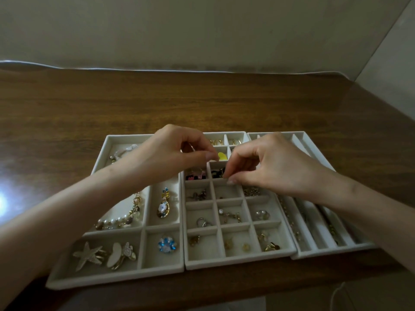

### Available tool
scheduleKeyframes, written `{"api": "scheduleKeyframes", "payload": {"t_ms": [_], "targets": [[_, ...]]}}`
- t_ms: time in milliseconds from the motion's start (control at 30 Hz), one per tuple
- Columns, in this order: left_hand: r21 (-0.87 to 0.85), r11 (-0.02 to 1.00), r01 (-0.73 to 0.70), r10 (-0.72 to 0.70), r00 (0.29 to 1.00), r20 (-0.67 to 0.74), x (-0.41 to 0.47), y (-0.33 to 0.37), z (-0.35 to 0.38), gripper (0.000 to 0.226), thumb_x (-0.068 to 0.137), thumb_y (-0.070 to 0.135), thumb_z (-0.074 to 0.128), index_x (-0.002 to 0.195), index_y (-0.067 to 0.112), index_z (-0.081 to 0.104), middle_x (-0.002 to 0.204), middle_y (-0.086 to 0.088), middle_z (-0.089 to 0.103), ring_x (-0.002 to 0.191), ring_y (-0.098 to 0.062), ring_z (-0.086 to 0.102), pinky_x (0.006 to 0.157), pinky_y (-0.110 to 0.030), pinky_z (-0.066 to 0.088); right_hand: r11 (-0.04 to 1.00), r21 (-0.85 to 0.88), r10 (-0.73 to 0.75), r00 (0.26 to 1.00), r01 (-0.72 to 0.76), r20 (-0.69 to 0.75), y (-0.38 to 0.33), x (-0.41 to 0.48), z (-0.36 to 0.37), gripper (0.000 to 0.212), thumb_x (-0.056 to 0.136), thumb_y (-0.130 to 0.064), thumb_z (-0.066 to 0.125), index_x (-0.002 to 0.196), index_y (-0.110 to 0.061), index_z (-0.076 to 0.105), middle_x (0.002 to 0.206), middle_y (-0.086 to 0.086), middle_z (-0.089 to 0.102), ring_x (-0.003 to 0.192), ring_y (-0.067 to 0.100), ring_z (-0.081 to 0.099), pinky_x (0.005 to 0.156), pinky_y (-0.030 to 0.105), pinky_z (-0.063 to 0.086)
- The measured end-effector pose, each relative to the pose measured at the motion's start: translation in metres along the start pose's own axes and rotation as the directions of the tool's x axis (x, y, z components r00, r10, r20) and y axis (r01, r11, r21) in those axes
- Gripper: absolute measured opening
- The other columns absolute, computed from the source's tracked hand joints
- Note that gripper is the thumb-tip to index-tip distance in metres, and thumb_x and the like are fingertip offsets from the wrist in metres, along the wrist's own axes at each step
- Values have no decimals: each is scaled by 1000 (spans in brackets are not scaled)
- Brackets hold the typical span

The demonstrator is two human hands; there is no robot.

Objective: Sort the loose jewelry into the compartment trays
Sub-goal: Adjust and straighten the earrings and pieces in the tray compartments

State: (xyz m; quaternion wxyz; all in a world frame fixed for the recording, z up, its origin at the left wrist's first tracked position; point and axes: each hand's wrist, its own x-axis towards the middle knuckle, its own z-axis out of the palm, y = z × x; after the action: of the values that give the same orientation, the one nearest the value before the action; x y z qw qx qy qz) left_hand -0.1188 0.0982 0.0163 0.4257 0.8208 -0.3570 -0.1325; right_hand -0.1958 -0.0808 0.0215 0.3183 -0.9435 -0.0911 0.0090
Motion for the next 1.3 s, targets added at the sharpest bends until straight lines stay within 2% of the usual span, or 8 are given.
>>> {"api": "scheduleKeyframes", "payload": {"t_ms": [200,300,567,767,967,1133,1233,1300], "targets": [[15,1000,-14,14,999,-29,1,0,-1,9,83,25,63,86,21,70,83,1,70,77,-15,66,78,-39,53,987,-160,24,1000,-21,17,-3,3,7,9,74,-23,79,78,-26,72,79,-14,54,74,0,51,64,17,43],[14,1000,-12,13,999,-46,1,-1,-2,9,82,26,64,85,21,71,84,1,70,80,-19,65,80,-44,53,986,-151,78,997,-77,5,-3,3,13,8,72,-25,80,78,-26,74,81,-13,55,78,2,52,70,21,45],[20,1000,-6,7,999,-35,1,-1,-1,10,82,28,63,86,21,71,84,2,70,77,-14,64,76,-35,53,983,-131,119,991,-127,-64,-5,-1,16,9,70,-24,81,72,-23,73,75,-13,56,75,2,53,70,25,47],[24,1000,-9,9,1000,-18,0,-1,-1,9,83,27,63,86,22,70,80,4,69,71,-8,63,71,-26,52,921,-385,41,998,-56,-47,-12,-5,14,6,80,-31,72,83,-26,73,75,-17,48,76,1,47,70,23,43],[22,1000,-8,8,1000,-15,0,-1,-2,10,83,28,63,86,23,71,80,5,69,72,-10,63,71,-27,52,951,-297,80,996,-86,-32,-12,-2,-7,4,80,-25,73,81,-28,76,72,-19,54,67,-4,48,62,15,31],[30,999,-12,12,1000,0,1,-1,-2,10,84,27,62,87,23,70,81,4,68,69,-7,62,67,-22,50,968,-243,65,998,-58,19,-11,-2,-12,6,77,-24,76,78,-29,75,76,-16,58,70,-6,50,61,14,34],[28,1000,-12,12,1000,2,1,-2,-2,9,84,27,62,87,23,70,81,4,69,70,-8,64,70,-25,52,952,-305,58,995,-29,86,-13,-1,-4,6,77,-26,75,79,-30,73,79,-15,55,77,1,52,67,22,44],[29,999,-17,17,1000,4,1,-2,-2,9,84,27,62,87,24,70,82,4,69,72,-8,64,72,-28,53,924,-382,36,995,2,92,-13,0,1,4,79,-28,73,80,-32,72,75,-16,50,74,0,48,64,20,40]]}}
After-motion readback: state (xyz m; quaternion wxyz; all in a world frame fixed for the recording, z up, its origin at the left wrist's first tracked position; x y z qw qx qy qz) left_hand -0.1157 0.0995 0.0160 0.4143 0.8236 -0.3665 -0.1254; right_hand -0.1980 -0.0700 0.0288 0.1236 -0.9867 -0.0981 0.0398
